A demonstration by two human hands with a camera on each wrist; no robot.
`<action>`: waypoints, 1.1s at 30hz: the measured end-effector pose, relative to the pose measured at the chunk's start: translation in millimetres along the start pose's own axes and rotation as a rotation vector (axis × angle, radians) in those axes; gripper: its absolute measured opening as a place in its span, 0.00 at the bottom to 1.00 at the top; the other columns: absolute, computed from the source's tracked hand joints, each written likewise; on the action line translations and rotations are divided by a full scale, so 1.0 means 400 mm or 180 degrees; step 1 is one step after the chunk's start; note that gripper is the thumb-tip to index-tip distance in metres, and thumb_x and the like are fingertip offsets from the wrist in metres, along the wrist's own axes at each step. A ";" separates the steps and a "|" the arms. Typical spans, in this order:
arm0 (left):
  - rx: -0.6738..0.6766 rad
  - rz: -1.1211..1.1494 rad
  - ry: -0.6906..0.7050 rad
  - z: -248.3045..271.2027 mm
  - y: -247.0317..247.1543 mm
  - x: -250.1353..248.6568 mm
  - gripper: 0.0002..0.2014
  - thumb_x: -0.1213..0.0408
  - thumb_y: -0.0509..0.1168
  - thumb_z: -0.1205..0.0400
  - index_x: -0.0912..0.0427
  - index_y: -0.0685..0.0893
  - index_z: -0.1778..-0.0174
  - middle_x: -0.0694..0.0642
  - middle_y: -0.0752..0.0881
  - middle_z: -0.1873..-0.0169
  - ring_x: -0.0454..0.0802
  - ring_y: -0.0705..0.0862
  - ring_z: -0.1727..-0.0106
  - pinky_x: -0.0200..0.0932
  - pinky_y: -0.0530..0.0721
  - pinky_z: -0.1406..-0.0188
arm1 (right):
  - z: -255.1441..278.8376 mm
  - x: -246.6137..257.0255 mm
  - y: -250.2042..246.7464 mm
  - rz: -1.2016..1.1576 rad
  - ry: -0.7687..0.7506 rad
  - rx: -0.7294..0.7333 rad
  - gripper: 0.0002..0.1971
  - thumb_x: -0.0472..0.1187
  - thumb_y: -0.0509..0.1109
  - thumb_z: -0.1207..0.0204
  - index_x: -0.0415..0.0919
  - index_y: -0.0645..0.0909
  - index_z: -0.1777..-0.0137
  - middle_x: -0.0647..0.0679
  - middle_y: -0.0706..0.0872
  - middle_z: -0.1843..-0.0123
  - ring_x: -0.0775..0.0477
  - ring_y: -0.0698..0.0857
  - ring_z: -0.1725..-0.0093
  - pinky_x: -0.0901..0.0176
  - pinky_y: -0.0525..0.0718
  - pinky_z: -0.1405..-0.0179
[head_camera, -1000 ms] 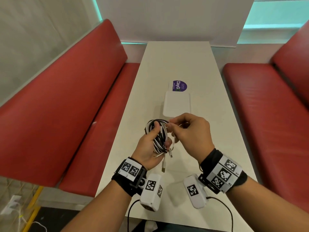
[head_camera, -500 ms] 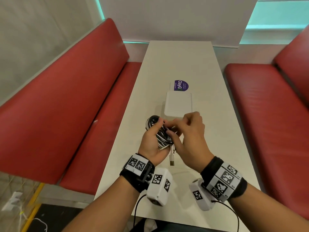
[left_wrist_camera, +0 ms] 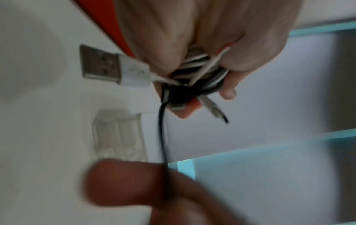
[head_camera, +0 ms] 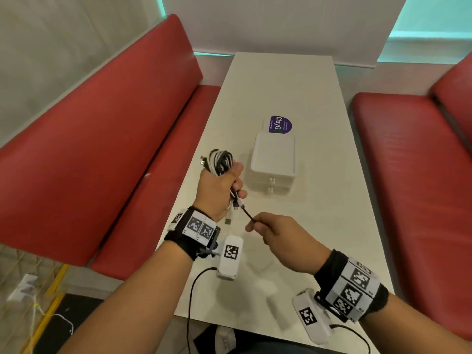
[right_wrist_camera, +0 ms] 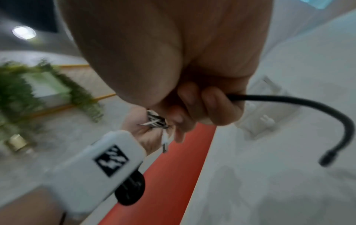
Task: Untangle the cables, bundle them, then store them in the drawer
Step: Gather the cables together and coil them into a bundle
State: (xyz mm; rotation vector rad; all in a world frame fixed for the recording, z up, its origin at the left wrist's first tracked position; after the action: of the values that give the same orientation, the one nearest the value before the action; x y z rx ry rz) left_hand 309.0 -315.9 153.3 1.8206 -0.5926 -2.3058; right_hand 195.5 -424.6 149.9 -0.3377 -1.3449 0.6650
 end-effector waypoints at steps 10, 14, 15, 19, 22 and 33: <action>0.0598 -0.1262 -0.0506 0.060 0.073 0.108 0.25 0.37 0.79 0.32 0.57 0.82 0.65 0.57 0.76 0.76 0.53 0.72 0.79 0.49 0.76 0.73 | 0.001 0.133 -0.126 0.0994 -0.0860 -0.0407 0.08 0.45 0.68 0.19 0.56 0.89 0.50 0.62 0.91 0.61 0.55 0.86 0.63 0.51 0.85 0.57; 0.1409 -0.0260 -0.1276 0.133 0.139 0.188 0.46 0.20 0.73 0.57 0.55 0.77 0.58 0.51 0.73 0.72 0.43 0.68 0.78 0.35 0.72 0.80 | -0.010 0.096 -0.231 0.0547 -0.0401 -0.1087 0.11 0.52 0.83 0.37 0.54 0.84 0.61 0.58 0.83 0.74 0.59 0.83 0.70 0.62 0.78 0.68; 0.1599 -0.0091 -0.1416 0.150 0.151 0.198 0.43 0.22 0.76 0.55 0.54 0.77 0.58 0.50 0.73 0.70 0.42 0.67 0.77 0.35 0.71 0.80 | -0.009 0.094 -0.244 0.0586 -0.0366 -0.1161 0.15 0.58 0.82 0.42 0.54 0.82 0.61 0.57 0.82 0.73 0.58 0.81 0.71 0.59 0.79 0.69; 0.1946 -0.0197 -0.1712 0.185 0.164 0.211 0.08 0.66 0.74 0.23 0.52 0.81 0.59 0.50 0.69 0.71 0.42 0.64 0.77 0.35 0.68 0.79 | -0.015 0.111 -0.234 0.0558 -0.0408 -0.0843 0.14 0.52 0.84 0.40 0.55 0.82 0.61 0.55 0.85 0.70 0.53 0.83 0.71 0.49 0.85 0.65; 0.1852 -0.0147 -0.1918 0.196 0.153 0.214 0.04 0.66 0.64 0.18 0.58 0.84 0.53 0.54 0.74 0.72 0.44 0.69 0.78 0.36 0.71 0.78 | -0.024 0.123 -0.236 0.0340 -0.0645 -0.0826 0.09 0.38 0.83 0.31 0.51 0.87 0.58 0.56 0.89 0.61 0.52 0.86 0.66 0.59 0.83 0.63; 0.0992 0.0810 -0.1464 0.132 0.097 0.169 0.25 0.49 0.62 0.13 0.64 0.81 0.28 0.59 0.83 0.54 0.51 0.77 0.70 0.48 0.82 0.67 | -0.011 0.000 -0.230 -0.0621 0.0069 -0.1707 0.07 0.34 0.78 0.25 0.49 0.91 0.58 0.52 0.89 0.58 0.49 0.89 0.65 0.52 0.89 0.61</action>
State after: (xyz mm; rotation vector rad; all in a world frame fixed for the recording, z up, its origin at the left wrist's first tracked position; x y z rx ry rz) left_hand 236.2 -363.6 117.6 1.2057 -1.2292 -2.5620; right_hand 222.5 -495.0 202.7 -0.6305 -1.5015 0.1274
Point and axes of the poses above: each hand's wrist, its own z-axis away from the middle knuckle, its own y-axis out of the palm, x = y × z, the point moved 10 cm from there along -z, towards the middle knuckle
